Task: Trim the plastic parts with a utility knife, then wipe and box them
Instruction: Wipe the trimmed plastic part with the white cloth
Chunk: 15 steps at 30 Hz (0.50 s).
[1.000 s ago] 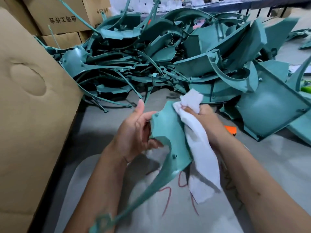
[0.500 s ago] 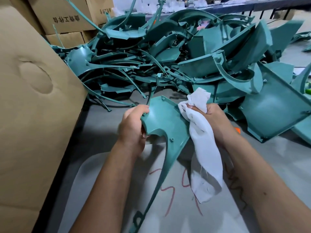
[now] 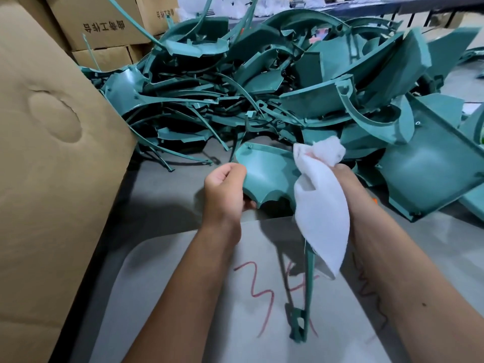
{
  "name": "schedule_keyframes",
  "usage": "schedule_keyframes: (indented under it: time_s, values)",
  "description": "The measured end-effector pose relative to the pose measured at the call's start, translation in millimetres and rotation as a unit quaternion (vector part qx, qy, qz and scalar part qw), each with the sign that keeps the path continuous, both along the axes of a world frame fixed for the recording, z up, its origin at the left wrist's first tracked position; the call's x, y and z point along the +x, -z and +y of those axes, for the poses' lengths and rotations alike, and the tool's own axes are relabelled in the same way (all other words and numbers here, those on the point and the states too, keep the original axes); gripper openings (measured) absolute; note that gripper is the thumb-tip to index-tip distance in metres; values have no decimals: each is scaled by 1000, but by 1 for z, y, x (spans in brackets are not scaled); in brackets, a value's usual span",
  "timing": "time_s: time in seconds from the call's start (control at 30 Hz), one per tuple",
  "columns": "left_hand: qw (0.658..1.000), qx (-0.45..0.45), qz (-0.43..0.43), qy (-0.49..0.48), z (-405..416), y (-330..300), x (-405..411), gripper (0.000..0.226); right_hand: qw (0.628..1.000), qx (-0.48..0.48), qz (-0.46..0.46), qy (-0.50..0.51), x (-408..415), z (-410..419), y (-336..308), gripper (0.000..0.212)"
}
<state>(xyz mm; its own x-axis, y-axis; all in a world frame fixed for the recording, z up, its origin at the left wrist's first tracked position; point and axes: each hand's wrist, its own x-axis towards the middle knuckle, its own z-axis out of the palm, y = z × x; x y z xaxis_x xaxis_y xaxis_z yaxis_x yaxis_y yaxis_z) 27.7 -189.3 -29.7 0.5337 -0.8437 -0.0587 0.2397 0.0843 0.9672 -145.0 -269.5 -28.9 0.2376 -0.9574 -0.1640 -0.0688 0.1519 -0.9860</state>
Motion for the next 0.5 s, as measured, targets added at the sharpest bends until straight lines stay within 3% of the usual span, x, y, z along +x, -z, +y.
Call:
schedule_keyframes:
  time_s: [0.07,0.13,0.27,0.37,0.5]
  values:
    - [998,28,37,45,1,-3,9,29,1000,8,-20,-3,1,5,-5,38]
    - [986,78,91,115,5,-7,16,12,1000,-9,-13,-14,3,8,-9,56]
    - [966,104,141,190,14,-9,25,45,996,-28,77,-24,9,7,-13,45]
    - [977,76,151,132,10,-11,21,37,997,-45,58,-1,15,11,-12,47]
    - [977,-12,214,2,4,-10,32,17,984,-149,6,-95,23,36,-10,49]
